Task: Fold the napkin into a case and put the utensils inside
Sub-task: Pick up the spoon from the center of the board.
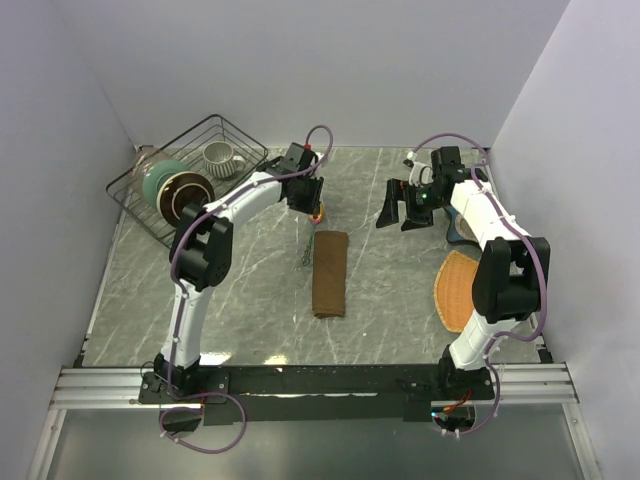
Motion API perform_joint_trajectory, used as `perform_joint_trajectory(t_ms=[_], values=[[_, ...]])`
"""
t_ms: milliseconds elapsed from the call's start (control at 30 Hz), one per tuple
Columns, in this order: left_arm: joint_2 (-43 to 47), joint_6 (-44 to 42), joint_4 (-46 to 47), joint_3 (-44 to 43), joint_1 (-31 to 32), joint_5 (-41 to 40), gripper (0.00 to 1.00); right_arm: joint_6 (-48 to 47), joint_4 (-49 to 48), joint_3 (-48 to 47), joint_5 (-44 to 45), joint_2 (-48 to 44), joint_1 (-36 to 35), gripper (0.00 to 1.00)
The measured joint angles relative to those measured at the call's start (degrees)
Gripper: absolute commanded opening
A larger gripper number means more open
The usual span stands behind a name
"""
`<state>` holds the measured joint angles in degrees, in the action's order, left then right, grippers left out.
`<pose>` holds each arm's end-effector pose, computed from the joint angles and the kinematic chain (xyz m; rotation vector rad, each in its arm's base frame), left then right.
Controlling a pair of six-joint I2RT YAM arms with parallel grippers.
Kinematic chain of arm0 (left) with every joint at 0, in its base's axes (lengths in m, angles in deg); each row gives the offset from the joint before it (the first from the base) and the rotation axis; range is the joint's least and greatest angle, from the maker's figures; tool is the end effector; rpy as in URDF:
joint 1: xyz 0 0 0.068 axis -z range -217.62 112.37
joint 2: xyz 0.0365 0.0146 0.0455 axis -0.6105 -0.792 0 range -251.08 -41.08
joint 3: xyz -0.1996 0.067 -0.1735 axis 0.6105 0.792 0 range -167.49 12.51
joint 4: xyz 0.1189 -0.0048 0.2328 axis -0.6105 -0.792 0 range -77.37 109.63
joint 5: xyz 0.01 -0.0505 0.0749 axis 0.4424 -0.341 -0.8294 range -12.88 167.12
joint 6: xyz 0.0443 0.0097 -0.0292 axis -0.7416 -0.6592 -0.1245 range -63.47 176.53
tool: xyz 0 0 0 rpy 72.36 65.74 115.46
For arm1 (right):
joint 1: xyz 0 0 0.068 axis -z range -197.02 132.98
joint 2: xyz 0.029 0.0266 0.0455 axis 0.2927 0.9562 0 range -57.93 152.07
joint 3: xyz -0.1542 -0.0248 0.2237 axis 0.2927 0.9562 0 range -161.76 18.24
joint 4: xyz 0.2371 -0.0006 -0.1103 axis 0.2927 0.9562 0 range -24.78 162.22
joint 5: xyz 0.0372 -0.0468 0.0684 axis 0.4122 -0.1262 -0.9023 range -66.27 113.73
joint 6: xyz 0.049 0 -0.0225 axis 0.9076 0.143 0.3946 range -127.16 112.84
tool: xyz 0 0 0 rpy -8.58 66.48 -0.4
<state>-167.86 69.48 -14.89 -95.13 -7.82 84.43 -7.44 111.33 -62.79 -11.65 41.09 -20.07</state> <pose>0.4263 -0.2494 0.2133 0.4280 2.5228 -0.4584 0.3563 0.0397 0.2630 -0.2647 2.5801 0.8389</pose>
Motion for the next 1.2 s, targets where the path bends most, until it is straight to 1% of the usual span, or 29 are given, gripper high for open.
perform_joint_trajectory(t_ms=[167,467,533,633,667,767,833,900,1133,1167,1200], values=[[-2.6,0.3,-1.4,-3.4,0.4,0.0,0.36,0.0,0.3,0.0,0.0,0.0,0.1,1.00],[-6.4,0.3,-3.7,-4.3,1.1,-1.1,0.35,0.0,1.0,0.0,0.4,0.0,0.7,1.00],[-7.2,0.3,-4.2,-4.3,1.3,-1.6,0.34,0.0,1.2,0.0,0.4,0.0,0.8,1.00],[-7.6,0.3,-4.4,-4.6,1.7,-2.9,0.27,0.0,1.4,0.0,0.5,0.1,1.0,1.00],[-7.9,0.2,-4.5,-5.0,1.9,-3.5,0.23,0.0,1.5,0.0,0.5,0.1,1.1,1.00],[-8.9,0.2,-5.9,-6.6,2.3,-5.7,0.18,0.0,1.7,0.0,0.5,0.3,1.4,1.00],[-9.4,0.2,-7.0,-7.6,2.4,-6.6,0.18,0.0,1.7,0.0,0.5,0.6,1.6,1.00],[-9.7,0.2,-7.9,-8.3,2.6,-7.5,0.18,0.0,1.8,0.0,0.5,0.8,1.8,1.00],[-9.7,0.0,-7.7,-7.7,3.0,-9.7,0.27,0.0,2.1,-0.4,0.4,1.8,2.3,1.00],[-9.7,0.0,-7.6,-7.6,3.0,-9.8,0.26,0.0,2.1,-0.4,0.4,1.8,2.3,1.00],[-9.7,0.0,-7.6,-7.5,3.1,-9.9,0.19,0.0,2.1,-0.4,0.4,1.8,2.3,1.00]])
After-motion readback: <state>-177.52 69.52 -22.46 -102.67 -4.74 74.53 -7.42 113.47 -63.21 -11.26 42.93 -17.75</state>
